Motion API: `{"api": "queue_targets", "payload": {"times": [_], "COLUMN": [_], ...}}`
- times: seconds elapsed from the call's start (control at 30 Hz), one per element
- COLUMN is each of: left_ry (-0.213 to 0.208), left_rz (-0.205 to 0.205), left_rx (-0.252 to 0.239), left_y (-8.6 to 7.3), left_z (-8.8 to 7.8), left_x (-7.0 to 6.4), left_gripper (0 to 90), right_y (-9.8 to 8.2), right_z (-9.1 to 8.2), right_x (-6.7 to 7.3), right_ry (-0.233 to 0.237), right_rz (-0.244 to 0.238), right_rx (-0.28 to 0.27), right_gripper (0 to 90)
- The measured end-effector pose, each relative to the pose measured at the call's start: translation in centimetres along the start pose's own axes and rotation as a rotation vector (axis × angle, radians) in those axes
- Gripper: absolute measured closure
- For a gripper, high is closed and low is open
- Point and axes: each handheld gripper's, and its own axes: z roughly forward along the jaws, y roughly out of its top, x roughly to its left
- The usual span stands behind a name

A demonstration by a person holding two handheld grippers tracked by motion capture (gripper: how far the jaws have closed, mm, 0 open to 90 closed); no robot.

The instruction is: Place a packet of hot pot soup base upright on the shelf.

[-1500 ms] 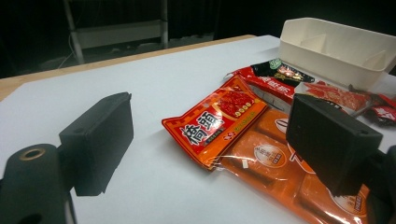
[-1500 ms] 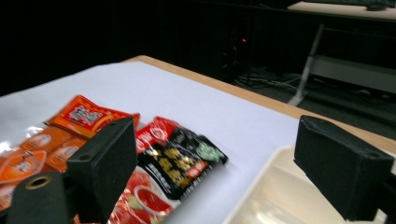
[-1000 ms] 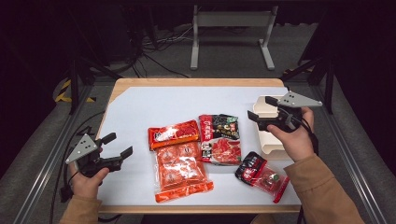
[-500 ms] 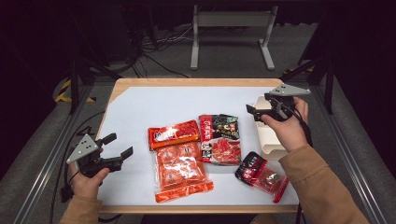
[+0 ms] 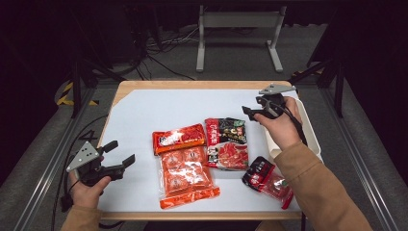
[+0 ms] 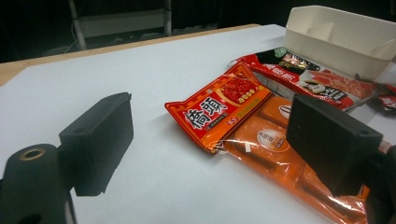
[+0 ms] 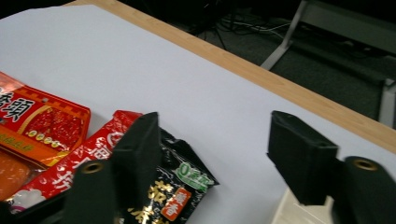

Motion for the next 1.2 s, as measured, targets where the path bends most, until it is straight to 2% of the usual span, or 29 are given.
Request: {"api": "queue_targets", "payload": {"times": [0.27, 0.33, 0.4, 0.47, 0.53, 0.67, 0.8, 0.9, 1.0, 1.2], "left_ry": [0.01, 0.008, 0.005, -0.005, -0.016, -0.018, -0.021, -0.021, -0.021, -0.027], "left_rz": [-0.017, -0.019, -0.023, -0.024, -0.023, -0.022, -0.025, -0.028, -0.028, -0.027], "left_rx": [-0.002, -0.003, -0.006, -0.011, -0.016, -0.006, -0.011, -0.007, -0.008, 0.0], "left_y": [-0.3, -0.4, -0.4, -0.3, -0.3, -0.3, -0.3, -0.3, -0.3, -0.3], "left_z": [-0.3, -0.3, -0.2, -0.2, -0.1, 0.0, 0.1, 0.1, 0.2, 0.3], "left_x": [0.2, 0.3, 0.3, 0.3, 0.3, 0.3, 0.4, 0.4, 0.4, 0.4], "left_gripper": [15.5, 15.5, 15.5, 15.4, 15.5, 15.5, 15.5, 15.5, 15.5, 15.6], "right_y": [0.2, 0.1, -0.1, -0.4, -0.7, -1.5, -1.9, -2.4, -2.8, -3.1], "right_z": [2.5, 3.1, 4.0, 4.8, 5.6, 6.9, 7.6, 8.1, 8.6, 9.3], "right_x": [0.3, 0.4, 0.5, 0.6, 0.4, 0.3, 0.4, 0.4, 0.3, 0.6], "right_ry": [0.015, 0.005, 0.009, 0.023, 0.035, 0.032, 0.016, 0.008, 0.006, 0.018], "right_rz": [-0.005, 0.02, 0.023, 0.063, 0.094, 0.122, 0.118, 0.132, 0.146, 0.145], "right_rx": [0.041, 0.079, 0.106, 0.146, 0.17, 0.216, 0.244, 0.28, 0.301, 0.328], "right_gripper": [36.9, 33.9, 34.1, 35.2, 35.1, 32.4, 30.8, 30.3, 30.0, 29.3]}}
